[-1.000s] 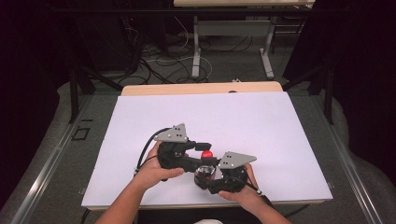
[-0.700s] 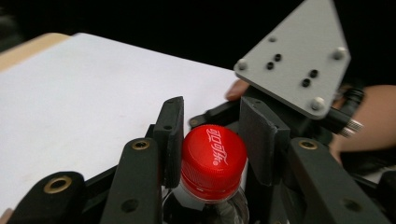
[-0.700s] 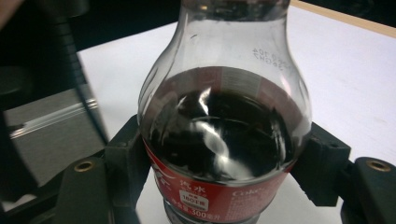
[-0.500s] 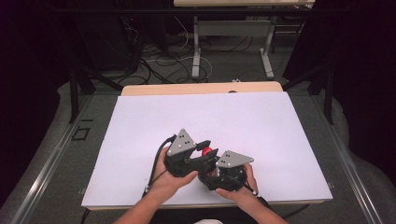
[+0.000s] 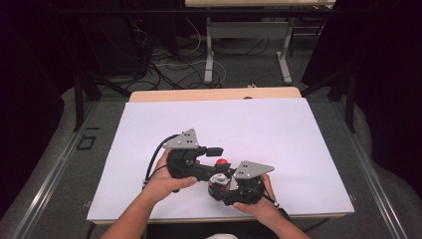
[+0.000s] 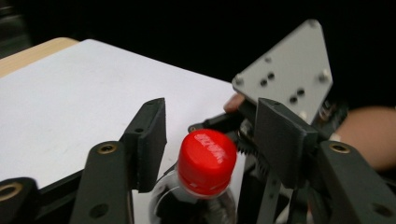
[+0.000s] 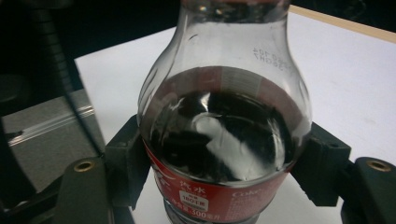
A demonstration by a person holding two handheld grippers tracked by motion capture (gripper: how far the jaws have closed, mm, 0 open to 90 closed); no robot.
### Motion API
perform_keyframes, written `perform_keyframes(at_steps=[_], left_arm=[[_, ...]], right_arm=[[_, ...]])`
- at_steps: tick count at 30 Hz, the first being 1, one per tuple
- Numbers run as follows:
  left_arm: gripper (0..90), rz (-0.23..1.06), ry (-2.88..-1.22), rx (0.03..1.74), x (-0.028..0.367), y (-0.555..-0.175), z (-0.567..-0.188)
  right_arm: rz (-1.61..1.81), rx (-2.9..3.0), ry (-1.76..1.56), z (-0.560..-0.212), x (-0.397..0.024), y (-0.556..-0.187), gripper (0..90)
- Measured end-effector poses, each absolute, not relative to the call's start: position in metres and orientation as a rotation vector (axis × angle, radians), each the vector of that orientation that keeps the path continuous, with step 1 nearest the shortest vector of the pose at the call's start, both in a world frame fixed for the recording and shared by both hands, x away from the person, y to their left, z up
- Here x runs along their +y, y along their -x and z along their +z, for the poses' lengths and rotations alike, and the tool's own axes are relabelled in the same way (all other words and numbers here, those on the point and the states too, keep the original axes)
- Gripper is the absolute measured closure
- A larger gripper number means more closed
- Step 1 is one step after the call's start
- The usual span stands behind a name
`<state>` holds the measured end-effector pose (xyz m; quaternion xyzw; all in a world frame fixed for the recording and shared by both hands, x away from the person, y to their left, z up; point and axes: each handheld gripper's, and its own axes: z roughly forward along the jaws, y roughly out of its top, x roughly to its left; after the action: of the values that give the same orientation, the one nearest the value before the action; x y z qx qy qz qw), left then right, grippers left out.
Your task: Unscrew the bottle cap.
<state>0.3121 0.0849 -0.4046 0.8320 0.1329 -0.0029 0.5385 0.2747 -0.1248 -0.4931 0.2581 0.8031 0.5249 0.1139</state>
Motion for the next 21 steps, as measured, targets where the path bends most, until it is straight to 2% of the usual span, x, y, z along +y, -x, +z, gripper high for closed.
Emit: perform_keyframes(at_steps=[4, 7, 12, 16, 18, 19, 21], left_arm=[[48.3, -0.039, -1.991, 0.267, 0.087, -0.317, -0.409], [57.7, -0.071, -1.98, 0.261, 0.085, -0.318, -0.412], [61.2, -0.007, -1.976, 0.291, 0.073, -0.311, -0.414], [61.7, 0.09, -1.958, 0.382, 0.068, -0.304, -0.415], [61.8, 0.176, -1.946, 0.483, 0.063, -0.297, -0.416], [61.9, 0.276, -1.917, 0.589, 0.056, -0.288, -0.418], [61.9, 0.357, -1.895, 0.682, 0.049, -0.279, -0.419]], right_arm=[[1.546, 2.378, -0.72, -0.492, -0.123, -0.273, 29.4], [1.545, 2.398, -0.714, -0.493, -0.121, -0.273, 29.4], [1.541, 2.391, -0.73, -0.495, -0.121, -0.273, 29.4], [1.517, 2.371, -0.771, -0.494, -0.123, -0.274, 29.5], [1.5, 2.37, -0.781, -0.494, -0.124, -0.275, 29.5], [1.469, 2.342, -0.824, -0.495, -0.123, -0.274, 29.5], [1.446, 2.32, -0.848, -0.496, -0.122, -0.274, 29.5]])
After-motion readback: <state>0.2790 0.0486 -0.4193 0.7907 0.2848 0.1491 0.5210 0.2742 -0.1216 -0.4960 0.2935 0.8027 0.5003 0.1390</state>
